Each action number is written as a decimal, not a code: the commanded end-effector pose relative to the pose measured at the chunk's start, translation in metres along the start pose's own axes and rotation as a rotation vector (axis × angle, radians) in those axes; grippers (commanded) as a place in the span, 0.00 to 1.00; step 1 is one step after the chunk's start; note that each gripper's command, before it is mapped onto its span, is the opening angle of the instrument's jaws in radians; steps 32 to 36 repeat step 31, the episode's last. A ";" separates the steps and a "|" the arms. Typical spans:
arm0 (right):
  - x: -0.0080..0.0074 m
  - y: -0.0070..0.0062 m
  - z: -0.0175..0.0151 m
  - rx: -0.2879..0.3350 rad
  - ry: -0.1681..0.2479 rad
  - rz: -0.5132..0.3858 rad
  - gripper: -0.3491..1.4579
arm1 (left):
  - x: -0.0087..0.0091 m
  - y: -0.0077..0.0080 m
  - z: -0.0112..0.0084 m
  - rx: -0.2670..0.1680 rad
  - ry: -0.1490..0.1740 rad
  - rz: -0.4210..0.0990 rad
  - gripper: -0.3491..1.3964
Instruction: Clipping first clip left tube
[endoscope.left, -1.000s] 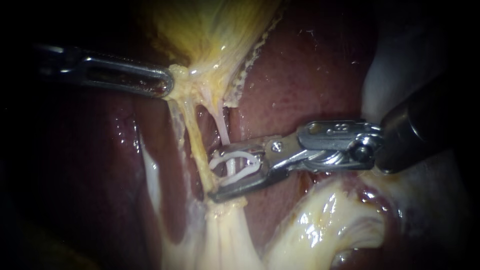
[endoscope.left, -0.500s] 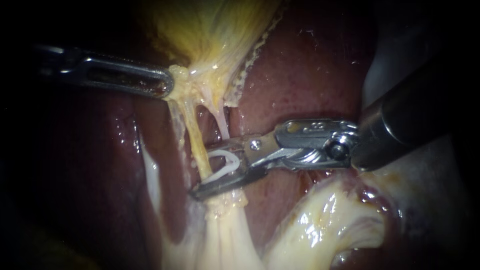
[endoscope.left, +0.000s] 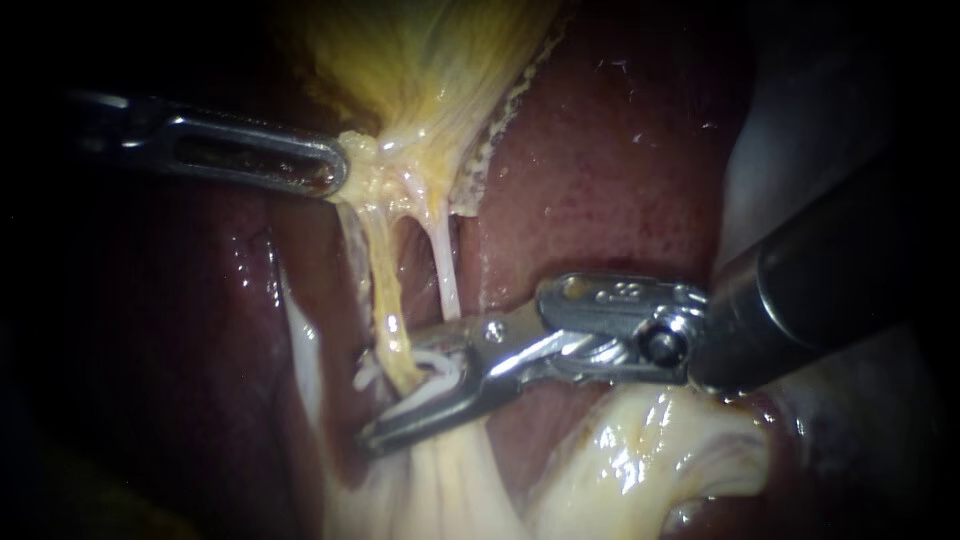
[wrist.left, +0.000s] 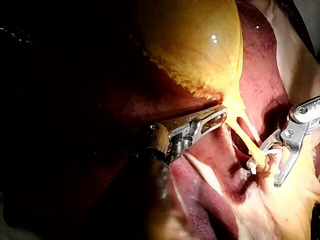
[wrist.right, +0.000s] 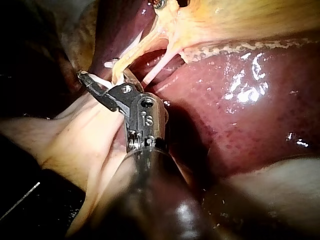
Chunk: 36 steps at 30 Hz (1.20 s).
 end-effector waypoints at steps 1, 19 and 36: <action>-0.0001 0.0000 0.0003 0.013 -0.009 -0.007 0.44 | 0.0000 0.0000 0.0000 0.000 0.000 -0.006 0.00; -0.0001 0.0009 0.0001 -0.017 0.007 0.042 0.00 | 0.0001 0.0000 0.0001 0.001 0.004 -0.005 0.00; -0.0004 0.0015 -0.0005 -0.019 0.008 0.042 0.00 | 0.0001 0.0000 0.0001 0.001 0.004 -0.005 0.00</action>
